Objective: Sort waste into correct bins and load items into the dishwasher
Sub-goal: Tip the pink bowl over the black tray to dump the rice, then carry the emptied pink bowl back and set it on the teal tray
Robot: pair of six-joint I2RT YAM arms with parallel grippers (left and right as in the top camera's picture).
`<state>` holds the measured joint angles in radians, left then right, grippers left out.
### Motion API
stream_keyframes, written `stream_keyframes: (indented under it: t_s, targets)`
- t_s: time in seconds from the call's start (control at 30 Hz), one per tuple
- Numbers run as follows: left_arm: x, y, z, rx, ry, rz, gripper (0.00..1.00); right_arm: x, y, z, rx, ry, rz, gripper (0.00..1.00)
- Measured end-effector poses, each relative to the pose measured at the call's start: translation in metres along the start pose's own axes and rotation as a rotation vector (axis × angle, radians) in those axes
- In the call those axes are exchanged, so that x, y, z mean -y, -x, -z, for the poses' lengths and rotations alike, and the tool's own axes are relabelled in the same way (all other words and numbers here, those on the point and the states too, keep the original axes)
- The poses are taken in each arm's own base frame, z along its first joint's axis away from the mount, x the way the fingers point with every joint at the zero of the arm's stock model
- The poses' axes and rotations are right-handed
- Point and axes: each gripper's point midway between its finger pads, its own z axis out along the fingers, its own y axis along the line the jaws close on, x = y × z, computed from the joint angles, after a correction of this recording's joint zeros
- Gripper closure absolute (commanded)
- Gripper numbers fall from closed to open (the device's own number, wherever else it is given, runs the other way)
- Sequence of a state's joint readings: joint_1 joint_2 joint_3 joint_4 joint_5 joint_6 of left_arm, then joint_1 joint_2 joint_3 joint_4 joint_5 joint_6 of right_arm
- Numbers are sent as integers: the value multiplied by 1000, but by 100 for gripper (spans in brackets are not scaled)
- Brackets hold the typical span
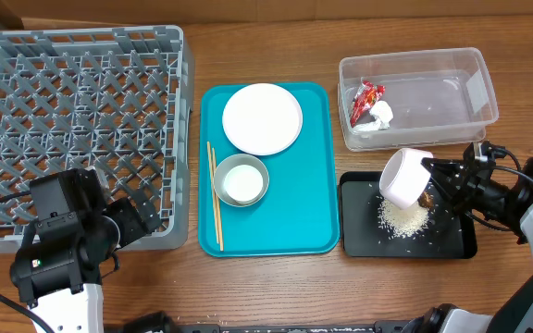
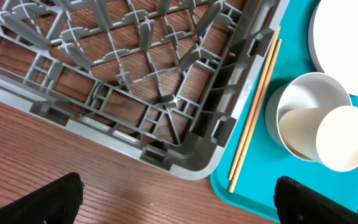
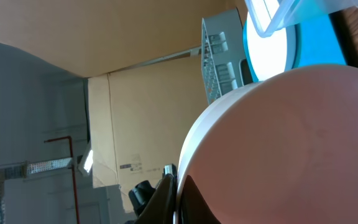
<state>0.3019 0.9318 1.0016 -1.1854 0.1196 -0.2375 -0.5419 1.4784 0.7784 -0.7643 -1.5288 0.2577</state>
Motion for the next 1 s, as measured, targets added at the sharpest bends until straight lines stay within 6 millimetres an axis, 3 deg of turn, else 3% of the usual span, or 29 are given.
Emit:
stream_keyframes:
  t_s: [0.5, 0.7, 1.0]
  targets:
    - [0, 1, 0, 3, -1, 0, 0, 3, -3, -7, -23, -18, 45, 96]
    - [0, 1, 0, 3, 0, 0, 0, 14, -31, -44, -174, -111, 158, 96]
    - [0, 1, 0, 3, -1, 0, 0, 20, -75, -111, -381, -551, 541, 96]
